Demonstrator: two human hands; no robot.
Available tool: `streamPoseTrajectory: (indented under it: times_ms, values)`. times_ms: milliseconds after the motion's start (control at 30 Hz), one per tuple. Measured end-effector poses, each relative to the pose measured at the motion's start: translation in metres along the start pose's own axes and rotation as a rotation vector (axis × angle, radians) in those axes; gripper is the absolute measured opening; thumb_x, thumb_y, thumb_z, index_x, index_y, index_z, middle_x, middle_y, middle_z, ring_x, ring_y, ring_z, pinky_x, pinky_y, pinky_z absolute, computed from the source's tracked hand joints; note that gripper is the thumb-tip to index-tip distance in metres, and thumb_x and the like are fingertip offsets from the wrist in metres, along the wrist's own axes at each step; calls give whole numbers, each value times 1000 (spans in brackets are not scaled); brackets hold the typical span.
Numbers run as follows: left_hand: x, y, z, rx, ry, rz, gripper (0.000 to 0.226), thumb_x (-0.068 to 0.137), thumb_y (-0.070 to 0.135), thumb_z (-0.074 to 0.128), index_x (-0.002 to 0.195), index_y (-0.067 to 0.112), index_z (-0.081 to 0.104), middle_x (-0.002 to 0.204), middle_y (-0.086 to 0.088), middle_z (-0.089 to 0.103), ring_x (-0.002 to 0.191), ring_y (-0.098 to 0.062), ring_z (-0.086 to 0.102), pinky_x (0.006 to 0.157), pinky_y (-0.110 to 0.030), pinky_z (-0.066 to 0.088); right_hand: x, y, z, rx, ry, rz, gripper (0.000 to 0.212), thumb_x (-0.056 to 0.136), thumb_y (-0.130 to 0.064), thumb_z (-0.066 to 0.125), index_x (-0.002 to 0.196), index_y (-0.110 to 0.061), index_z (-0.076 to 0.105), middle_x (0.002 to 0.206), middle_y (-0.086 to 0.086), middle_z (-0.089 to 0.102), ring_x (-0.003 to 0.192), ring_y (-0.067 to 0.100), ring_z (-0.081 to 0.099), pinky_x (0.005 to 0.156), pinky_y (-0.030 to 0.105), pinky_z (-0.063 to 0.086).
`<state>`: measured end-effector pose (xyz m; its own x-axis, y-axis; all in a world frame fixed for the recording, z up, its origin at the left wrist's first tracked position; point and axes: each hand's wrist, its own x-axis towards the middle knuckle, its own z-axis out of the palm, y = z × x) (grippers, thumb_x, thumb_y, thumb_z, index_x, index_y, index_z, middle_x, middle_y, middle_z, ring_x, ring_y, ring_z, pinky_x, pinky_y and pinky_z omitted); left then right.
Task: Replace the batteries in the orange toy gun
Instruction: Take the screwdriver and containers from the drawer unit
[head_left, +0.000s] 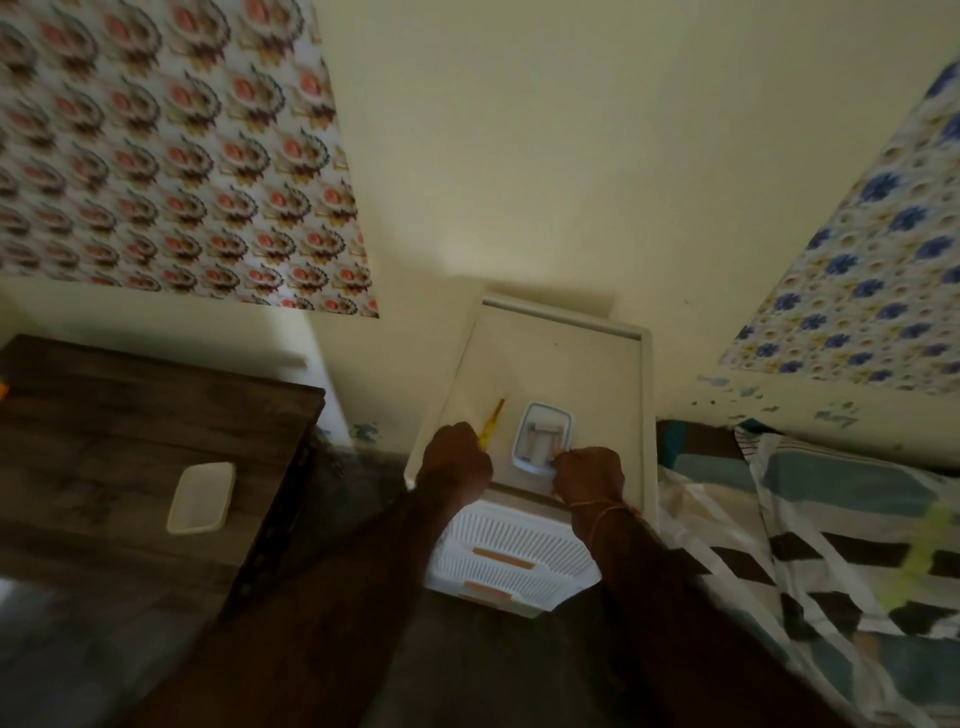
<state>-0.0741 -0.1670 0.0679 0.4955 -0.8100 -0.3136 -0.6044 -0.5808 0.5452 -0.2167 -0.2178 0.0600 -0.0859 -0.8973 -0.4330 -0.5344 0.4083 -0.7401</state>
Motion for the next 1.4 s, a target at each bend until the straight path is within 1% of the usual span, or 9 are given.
streamPoseTrajectory:
  times_ms: [200, 367, 467, 667, 800, 967, 1133, 1233, 1400]
  values:
    - [-14, -44, -44, -277, 83, -85, 9, 87, 12, 54, 90, 16, 62, 92, -3, 64, 75, -12, 57, 56, -26, 44, -42, -24, 37, 73, 61, -94, 28, 77, -19, 69, 53, -6, 67, 59, 18, 67, 61, 33, 67, 65, 42, 57]
    - [-34, -106, -92, -376, 118, -93, 7, 92, 13, 55, 90, 16, 62, 84, 1, 60, 78, -14, 58, 61, -27, 45, -101, -57, 90, 136, -31, -178, 28, 83, -10, 65, 55, -9, 65, 59, 16, 64, 54, 28, 61, 55, 33, 54]
    - [-46, -163, -123, -345, 107, -110, 18, 94, 18, 58, 77, 21, 57, 79, 1, 59, 84, -21, 62, 82, -35, 51, -139, -68, 133, 119, -77, -215, 28, 83, -13, 66, 55, -15, 65, 61, 12, 67, 56, 25, 65, 61, 36, 58]
    - [-81, -278, -177, -359, 234, -262, 11, 90, 23, 63, 92, 12, 64, 94, -3, 66, 94, -23, 65, 89, -37, 53, -216, -77, 231, 48, -259, -210, 18, 85, -14, 64, 69, -7, 70, 68, 13, 68, 62, 27, 68, 67, 44, 60]
    - [-99, -348, -210, -449, 223, -349, 15, 88, 13, 66, 93, 20, 54, 99, -4, 62, 89, -17, 61, 73, -31, 53, -258, -77, 292, -19, -345, -239, 20, 83, -13, 64, 65, -8, 66, 61, 11, 63, 56, 25, 63, 58, 37, 56]
    - [-102, -412, -233, -446, 251, -408, 23, 84, 5, 65, 72, 21, 52, 77, -3, 56, 77, -21, 58, 61, -28, 45, -279, -81, 353, -190, -449, -292, 16, 87, -13, 62, 88, -1, 72, 83, 9, 66, 85, 24, 65, 67, 24, 47]
    - [-72, -457, -242, -517, 223, -456, 10, 88, 5, 63, 81, 12, 59, 75, -1, 56, 66, -11, 53, 49, -20, 38, -263, -94, 407, -370, -516, -276, 27, 93, -17, 55, 107, 3, 66, 109, 11, 63, 109, 27, 60, 73, 19, 39]
    - [-49, -480, -249, -551, 174, -497, 4, 88, 8, 62, 86, 10, 66, 85, -8, 66, 78, -20, 65, 64, -35, 57, -241, -100, 442, -488, -568, -268, 28, 91, -19, 55, 111, -2, 67, 114, 13, 66, 108, 27, 61, 83, 27, 47]
    - [-8, -517, -256, -469, 117, -570, 3, 88, 12, 64, 88, 13, 66, 95, -10, 68, 90, -25, 66, 81, -43, 58, -217, -109, 499, -525, -559, -207, 29, 89, -18, 58, 111, 0, 65, 114, 16, 66, 108, 30, 62, 92, 38, 51]
